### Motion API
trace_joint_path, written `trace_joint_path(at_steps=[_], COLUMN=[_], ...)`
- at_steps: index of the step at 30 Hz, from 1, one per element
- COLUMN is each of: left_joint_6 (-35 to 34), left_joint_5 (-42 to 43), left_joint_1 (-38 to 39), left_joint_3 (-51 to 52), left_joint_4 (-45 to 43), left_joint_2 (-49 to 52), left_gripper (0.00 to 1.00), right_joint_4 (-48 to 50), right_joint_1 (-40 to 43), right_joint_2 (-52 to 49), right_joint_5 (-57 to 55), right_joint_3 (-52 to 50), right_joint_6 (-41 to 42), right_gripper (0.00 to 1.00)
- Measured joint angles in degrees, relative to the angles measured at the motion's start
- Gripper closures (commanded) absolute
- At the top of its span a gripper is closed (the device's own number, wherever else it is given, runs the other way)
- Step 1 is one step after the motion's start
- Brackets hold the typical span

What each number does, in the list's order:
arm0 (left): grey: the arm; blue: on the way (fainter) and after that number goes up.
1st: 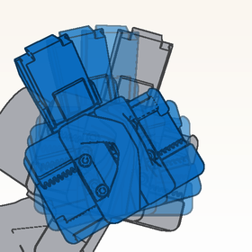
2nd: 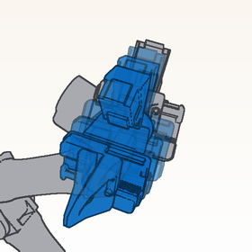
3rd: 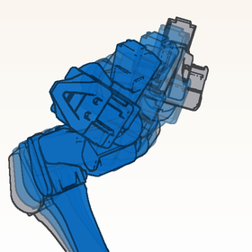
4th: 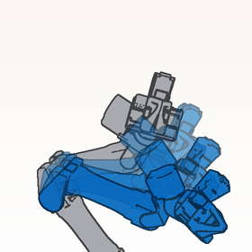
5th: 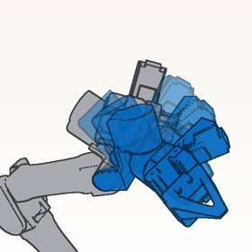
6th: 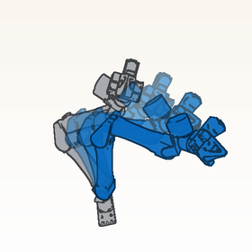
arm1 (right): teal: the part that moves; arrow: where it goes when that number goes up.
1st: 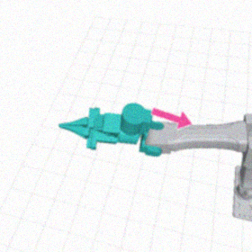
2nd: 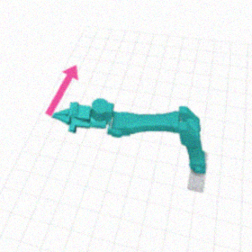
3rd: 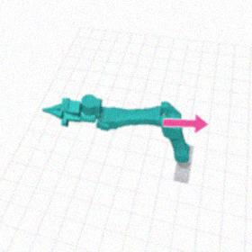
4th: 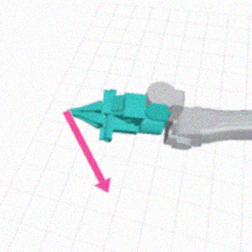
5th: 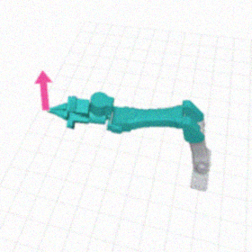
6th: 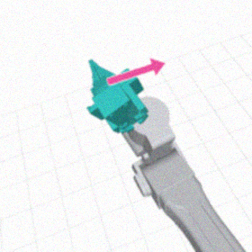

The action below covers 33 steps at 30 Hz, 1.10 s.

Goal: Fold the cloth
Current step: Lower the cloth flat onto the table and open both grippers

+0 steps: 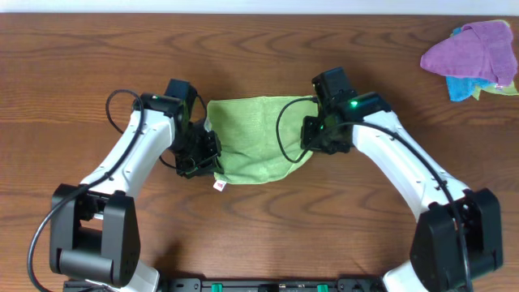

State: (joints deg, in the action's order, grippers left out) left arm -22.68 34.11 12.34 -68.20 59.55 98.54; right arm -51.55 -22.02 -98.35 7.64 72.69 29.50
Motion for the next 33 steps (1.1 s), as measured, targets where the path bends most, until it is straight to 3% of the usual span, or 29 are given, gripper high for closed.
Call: trace_joint_path(at_steps=[9, 21, 22, 23, 24, 27, 29, 30, 31, 33], left_joint_6=[0.0, 0.9, 1.2, 1.6, 2.0, 2.5, 2.8, 3.0, 3.0, 3.1], left_joint_5=[0.0, -0.3, -0.4, -0.7, -1.1, -1.9, -2.2, -2.5, -2.8, -3.1], left_joint_1=[1.2, 1.2, 1.3, 1.3, 1.3, 1.3, 1.3, 1.3, 1.3, 1.3], left_joint_3=[6.0, 6.8, 6.8, 6.8, 6.8, 6.8, 6.8, 6.8, 6.8, 6.9], left_joint_4=[-0.2, 0.5, 0.9, 1.4, 2.1, 4.1, 5.6, 6.1, 6.3, 6.5], left_joint_2=[-0.1, -0.1, -0.1, -0.1, -0.1, -0.1, -0.1, -0.2, -0.4, -1.5], left_gripper=[0.94, 0.94, 0.92, 0.84, 0.75, 0.31, 0.02, 0.05, 0.05, 0.05], right_joint_4=[-0.6, -5.1, -5.6, -6.3, -6.9, -9.2, -10.9, -11.4, -11.8, -12.3], right_joint_1=[-1.2, -4.0, -4.1, -4.3, -4.6, -5.2, -5.7, -5.9, -6.0, -6.2], right_joint_2=[0.0, 0.0, 0.0, 0.0, 0.0, 0.0, 0.1, 0.3, 0.7, 1.9], right_joint_5=[-0.2, -2.1, -2.3, -2.4, -2.6, -3.2, -3.5, -3.5, -3.6, -3.6], right_joint_3=[-1.1, -1.2, -1.2, -1.2, -1.2, -1.2, -1.2, -1.2, -1.2, -1.2], right_joint_6=[0.3, 2.3, 2.6, 2.8, 3.1, 4.4, 4.8, 5.2, 5.2, 5.5], right_gripper=[0.99, 0.98, 0.98, 0.99, 0.95, 0.76, 0.48, 0.4, 0.22, 0.01])
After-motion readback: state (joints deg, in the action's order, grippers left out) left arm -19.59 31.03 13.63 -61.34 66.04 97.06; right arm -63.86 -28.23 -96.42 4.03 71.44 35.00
